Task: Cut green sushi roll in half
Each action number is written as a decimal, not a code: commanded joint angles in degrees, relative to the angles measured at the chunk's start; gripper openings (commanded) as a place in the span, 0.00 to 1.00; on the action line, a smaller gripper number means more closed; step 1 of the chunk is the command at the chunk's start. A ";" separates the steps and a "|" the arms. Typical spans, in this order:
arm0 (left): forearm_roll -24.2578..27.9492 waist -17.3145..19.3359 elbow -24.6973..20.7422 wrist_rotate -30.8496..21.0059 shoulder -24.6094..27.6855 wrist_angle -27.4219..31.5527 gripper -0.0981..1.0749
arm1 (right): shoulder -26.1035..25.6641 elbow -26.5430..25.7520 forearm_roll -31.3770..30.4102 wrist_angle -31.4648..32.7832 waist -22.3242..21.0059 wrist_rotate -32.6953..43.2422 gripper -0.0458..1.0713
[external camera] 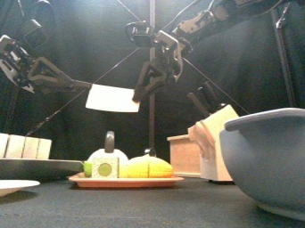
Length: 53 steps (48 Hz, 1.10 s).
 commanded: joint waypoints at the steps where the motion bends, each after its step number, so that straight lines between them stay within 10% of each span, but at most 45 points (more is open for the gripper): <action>1: -0.18 -0.53 -0.44 -0.18 0.26 0.00 0.49 | -0.88 -0.62 0.09 0.18 0.18 0.00 0.31; 24: -5.62 -7.91 -0.35 -0.26 2.81 10.55 0.49 | 3.16 0.00 0.35 0.44 2.81 0.53 0.31; 53: -5.80 -8.26 -3.69 -0.09 13.27 13.01 0.49 | 7.29 -0.53 0.97 0.09 2.20 0.53 0.31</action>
